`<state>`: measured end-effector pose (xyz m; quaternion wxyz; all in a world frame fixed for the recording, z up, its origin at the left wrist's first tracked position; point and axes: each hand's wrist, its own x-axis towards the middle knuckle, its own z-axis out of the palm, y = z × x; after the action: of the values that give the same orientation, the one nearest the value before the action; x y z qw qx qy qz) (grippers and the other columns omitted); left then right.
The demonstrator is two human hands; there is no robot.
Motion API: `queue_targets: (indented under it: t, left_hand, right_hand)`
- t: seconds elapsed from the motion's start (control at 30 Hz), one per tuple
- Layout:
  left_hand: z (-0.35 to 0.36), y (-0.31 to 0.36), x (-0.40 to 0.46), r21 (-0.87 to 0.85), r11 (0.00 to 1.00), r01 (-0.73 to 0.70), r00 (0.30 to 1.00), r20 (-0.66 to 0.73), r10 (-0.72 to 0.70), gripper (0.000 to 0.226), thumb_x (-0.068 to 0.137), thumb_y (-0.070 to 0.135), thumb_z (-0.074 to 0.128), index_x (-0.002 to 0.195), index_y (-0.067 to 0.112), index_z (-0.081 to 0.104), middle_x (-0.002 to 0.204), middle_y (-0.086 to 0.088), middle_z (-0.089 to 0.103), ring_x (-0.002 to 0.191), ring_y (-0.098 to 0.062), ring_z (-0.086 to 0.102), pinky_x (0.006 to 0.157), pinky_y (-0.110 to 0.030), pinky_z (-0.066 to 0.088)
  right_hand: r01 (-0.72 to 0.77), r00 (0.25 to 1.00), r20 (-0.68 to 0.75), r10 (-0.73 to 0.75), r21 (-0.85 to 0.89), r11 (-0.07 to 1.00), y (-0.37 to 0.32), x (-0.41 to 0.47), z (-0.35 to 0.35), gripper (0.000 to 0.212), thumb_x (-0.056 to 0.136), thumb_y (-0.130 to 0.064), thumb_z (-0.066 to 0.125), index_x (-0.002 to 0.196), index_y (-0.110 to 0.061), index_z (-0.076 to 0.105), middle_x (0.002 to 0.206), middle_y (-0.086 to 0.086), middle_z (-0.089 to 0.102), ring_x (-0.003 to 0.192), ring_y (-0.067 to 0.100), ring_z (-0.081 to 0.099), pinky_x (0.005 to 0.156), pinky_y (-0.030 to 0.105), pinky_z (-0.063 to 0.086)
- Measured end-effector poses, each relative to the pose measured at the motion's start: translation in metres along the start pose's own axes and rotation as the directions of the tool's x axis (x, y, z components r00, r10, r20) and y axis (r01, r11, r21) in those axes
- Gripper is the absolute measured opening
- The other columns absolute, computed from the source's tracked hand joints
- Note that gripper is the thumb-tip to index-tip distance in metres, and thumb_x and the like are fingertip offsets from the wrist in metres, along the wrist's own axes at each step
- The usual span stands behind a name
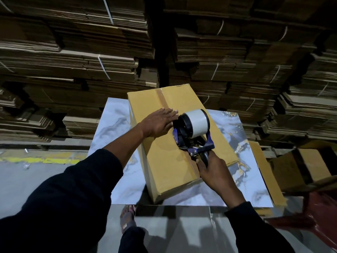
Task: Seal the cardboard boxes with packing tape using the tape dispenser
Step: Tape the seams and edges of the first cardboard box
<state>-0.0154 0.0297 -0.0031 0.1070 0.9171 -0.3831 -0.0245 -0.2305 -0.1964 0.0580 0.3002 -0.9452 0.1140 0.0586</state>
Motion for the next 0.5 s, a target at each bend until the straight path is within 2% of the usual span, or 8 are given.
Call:
queue_targets:
  t: [0.17,0.3,0.4,0.5]
  left_hand:
    - [-0.001,0.000,0.003,0.003,1.000,0.006,1.000,0.017,-0.006,0.058,0.113,0.046,0.022,0.165,0.019,0.025,0.173,-0.002,0.017,0.160,-0.023,0.011,0.128,-0.041,0.008]
    - [0.002,0.016,-0.005,-0.016,0.999,-0.034,0.999,0.009,0.034,0.057,0.113,0.044,0.023,0.164,0.020,0.026,0.173,-0.002,0.017,0.160,-0.024,0.008,0.130,-0.046,0.007]
    - [0.013,0.037,-0.015,-0.018,0.993,-0.116,0.993,0.016,0.116,0.065,0.109,0.054,0.007,0.164,0.025,0.027,0.172,-0.001,0.020,0.160,-0.023,0.011,0.130,-0.048,0.009]
    - [0.013,0.046,-0.019,-0.027,0.993,-0.118,0.993,0.004,0.118,0.084,0.100,0.063,-0.011,0.163,0.026,0.030,0.171,-0.004,0.025,0.159,-0.026,0.017,0.130,-0.046,0.010]
  right_hand:
    - [-0.011,1.000,-0.011,0.011,-0.040,0.999,0.023,-0.036,-0.004,0.028,0.100,-0.029,0.061,0.122,-0.013,0.055,0.105,0.017,0.072,0.103,0.042,0.066,0.068,0.039,0.048]
    - [-0.009,0.999,-0.042,0.008,-0.023,1.000,0.026,-0.042,0.001,0.027,0.100,-0.027,0.062,0.121,-0.011,0.056,0.106,0.020,0.072,0.104,0.043,0.065,0.069,0.039,0.048]
    - [0.011,0.998,-0.061,-0.013,-0.025,1.000,0.024,-0.042,0.002,0.027,0.100,-0.027,0.062,0.119,-0.009,0.056,0.104,0.020,0.072,0.103,0.044,0.065,0.072,0.043,0.052]
    - [0.021,0.997,-0.069,-0.022,-0.008,1.000,0.025,-0.045,0.003,0.025,0.099,-0.025,0.063,0.116,-0.007,0.057,0.103,0.021,0.071,0.101,0.044,0.066,0.072,0.044,0.053]
